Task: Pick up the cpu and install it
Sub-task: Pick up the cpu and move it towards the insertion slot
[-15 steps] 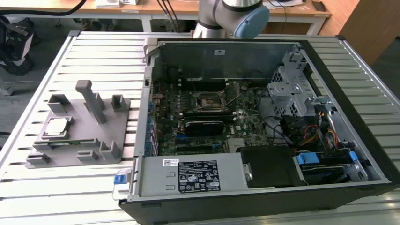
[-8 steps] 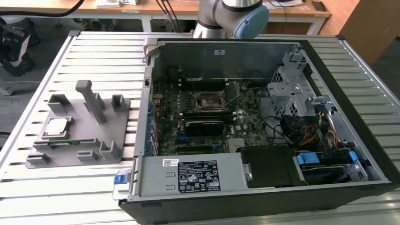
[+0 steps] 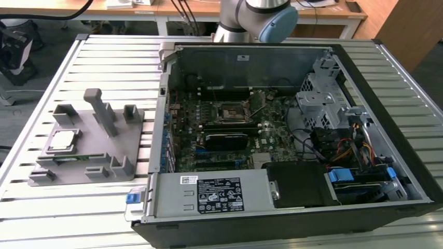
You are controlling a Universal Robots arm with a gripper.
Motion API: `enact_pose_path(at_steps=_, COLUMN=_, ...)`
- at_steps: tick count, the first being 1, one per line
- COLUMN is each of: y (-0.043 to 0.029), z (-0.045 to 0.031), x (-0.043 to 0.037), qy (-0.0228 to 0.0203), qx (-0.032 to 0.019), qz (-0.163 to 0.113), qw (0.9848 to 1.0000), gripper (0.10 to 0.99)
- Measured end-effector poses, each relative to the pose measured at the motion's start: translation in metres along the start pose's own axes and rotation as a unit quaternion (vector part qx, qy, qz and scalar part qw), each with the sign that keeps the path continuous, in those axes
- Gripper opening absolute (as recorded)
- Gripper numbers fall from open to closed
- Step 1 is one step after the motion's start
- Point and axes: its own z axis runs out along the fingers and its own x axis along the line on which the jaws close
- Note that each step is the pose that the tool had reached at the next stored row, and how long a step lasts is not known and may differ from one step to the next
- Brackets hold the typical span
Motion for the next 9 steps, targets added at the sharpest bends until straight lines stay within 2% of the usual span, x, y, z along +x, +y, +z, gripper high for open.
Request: enact_pose_path(at_steps=9, y=-0.0012, z=0.0021, x=0.0017, qy=-0.0001, qx=0.0016, qz=-0.001, qw=1.0, gripper=0.106)
